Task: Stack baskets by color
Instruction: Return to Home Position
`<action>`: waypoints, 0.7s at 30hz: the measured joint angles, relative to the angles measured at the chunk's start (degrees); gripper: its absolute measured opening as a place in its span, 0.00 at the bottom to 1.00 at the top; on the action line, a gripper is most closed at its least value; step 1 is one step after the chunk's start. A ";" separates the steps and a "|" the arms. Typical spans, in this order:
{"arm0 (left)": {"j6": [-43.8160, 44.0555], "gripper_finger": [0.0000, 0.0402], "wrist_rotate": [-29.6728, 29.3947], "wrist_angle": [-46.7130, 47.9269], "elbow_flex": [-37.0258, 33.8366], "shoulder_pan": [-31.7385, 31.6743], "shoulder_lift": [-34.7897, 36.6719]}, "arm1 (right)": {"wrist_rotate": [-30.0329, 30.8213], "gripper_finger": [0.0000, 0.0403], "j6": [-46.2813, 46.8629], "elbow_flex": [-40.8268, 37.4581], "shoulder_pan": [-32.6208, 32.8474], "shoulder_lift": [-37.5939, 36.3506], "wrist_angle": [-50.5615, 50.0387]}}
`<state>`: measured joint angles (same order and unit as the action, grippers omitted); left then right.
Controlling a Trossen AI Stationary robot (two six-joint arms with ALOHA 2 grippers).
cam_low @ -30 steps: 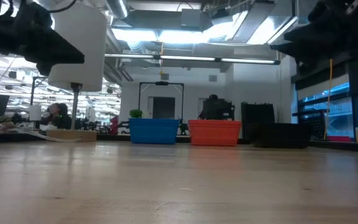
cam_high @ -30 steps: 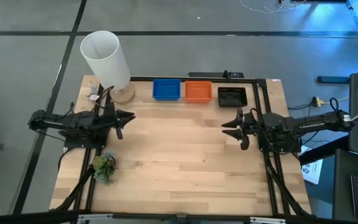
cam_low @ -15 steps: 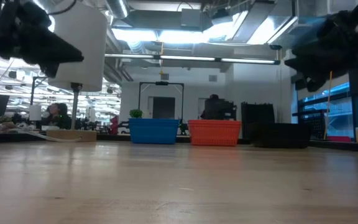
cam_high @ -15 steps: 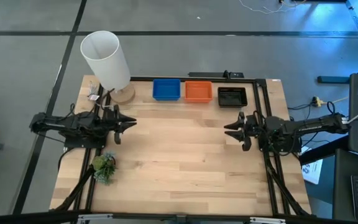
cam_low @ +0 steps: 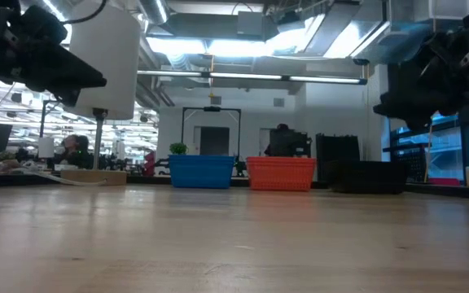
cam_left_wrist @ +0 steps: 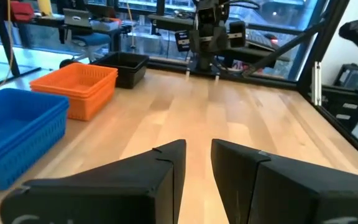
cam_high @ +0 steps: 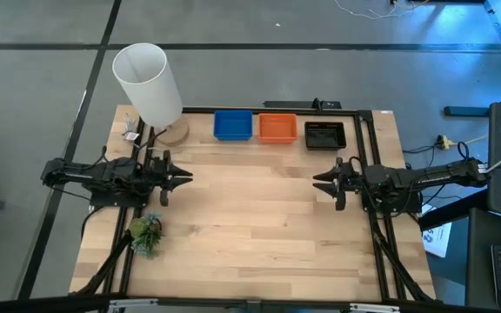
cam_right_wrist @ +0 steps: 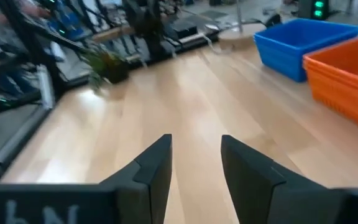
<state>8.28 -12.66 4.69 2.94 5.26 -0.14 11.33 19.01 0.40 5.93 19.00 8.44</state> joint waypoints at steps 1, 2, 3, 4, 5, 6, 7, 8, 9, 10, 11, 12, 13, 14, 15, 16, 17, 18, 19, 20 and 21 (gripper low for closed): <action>-0.31 0.17 -0.11 0.00 0.00 0.00 0.00 | 0.81 0.34 0.01 0.00 0.00 -0.04 -0.85; -0.66 0.17 -0.16 0.00 0.00 0.00 0.00 | 1.60 0.34 0.04 0.00 0.00 -0.06 -2.01; -0.94 0.17 0.00 0.00 0.00 0.00 0.00 | 2.43 0.34 0.25 0.00 0.00 -0.04 -3.38; -0.93 0.17 0.37 0.02 0.00 0.00 0.00 | 2.87 0.34 0.42 0.00 0.00 -0.04 -4.44; -0.97 0.17 0.79 0.05 0.00 0.00 0.00 | 3.22 0.34 0.66 0.00 0.00 -0.04 -5.00; -0.97 0.17 0.89 0.07 0.00 0.00 0.00 | 3.26 0.34 0.95 0.00 0.00 -0.04 -4.98; -0.97 0.17 0.87 0.07 0.00 0.00 0.00 | 3.22 0.34 1.32 0.00 0.00 -0.04 -4.95; -0.97 0.17 0.87 0.07 0.00 0.00 0.00 | 3.21 0.34 1.34 0.00 0.00 -0.04 -4.93; -0.97 0.17 0.87 0.07 0.00 0.00 0.00 | 3.21 0.34 1.26 0.00 0.00 -0.04 -4.87; -0.97 0.17 0.87 0.07 0.00 0.00 0.00 | 3.19 0.34 0.61 0.00 0.00 -0.04 -4.88; -0.97 0.17 0.87 0.07 0.00 0.00 0.00 | 3.18 0.34 0.15 0.00 0.00 -0.03 -4.90; -0.97 0.17 0.89 0.09 0.00 0.00 0.00 | 3.17 0.34 -0.02 0.00 0.00 -0.04 -4.87; -0.97 0.17 0.89 0.09 0.00 0.00 0.00 | 3.17 0.34 0.09 0.00 0.00 -0.04 -4.87; -0.97 0.17 0.89 0.09 0.00 0.00 0.00 | 3.15 0.34 0.43 0.00 0.00 -0.02 -4.88; -0.97 0.17 0.89 0.09 0.00 0.00 0.00 | 3.15 0.34 0.45 0.02 0.00 -0.04 -4.88; -0.97 0.17 0.89 0.10 0.00 0.00 0.00 | 3.15 0.34 0.20 0.02 0.00 -0.04 -4.87; -0.97 0.17 0.89 0.09 0.00 0.00 0.00 | 3.13 0.34 0.06 0.02 0.00 -0.03 -4.88; -0.97 0.17 0.88 0.10 0.00 0.00 0.00 | 3.14 0.34 0.05 0.02 0.00 -0.02 -4.88; -0.98 0.17 0.86 0.11 0.00 0.00 0.00 | 3.13 0.34 0.20 0.02 0.00 -0.02 -4.88; -0.99 0.17 0.85 0.11 0.00 0.00 0.00 | 3.13 0.34 0.22 0.02 0.00 -0.02 -4.88; -0.98 0.17 0.84 0.11 0.00 0.00 0.00 | 3.13 0.34 0.17 0.02 0.00 -0.02 -4.88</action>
<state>7.31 -11.82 4.80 2.94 5.26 -0.14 14.46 19.18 0.43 5.93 18.98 3.55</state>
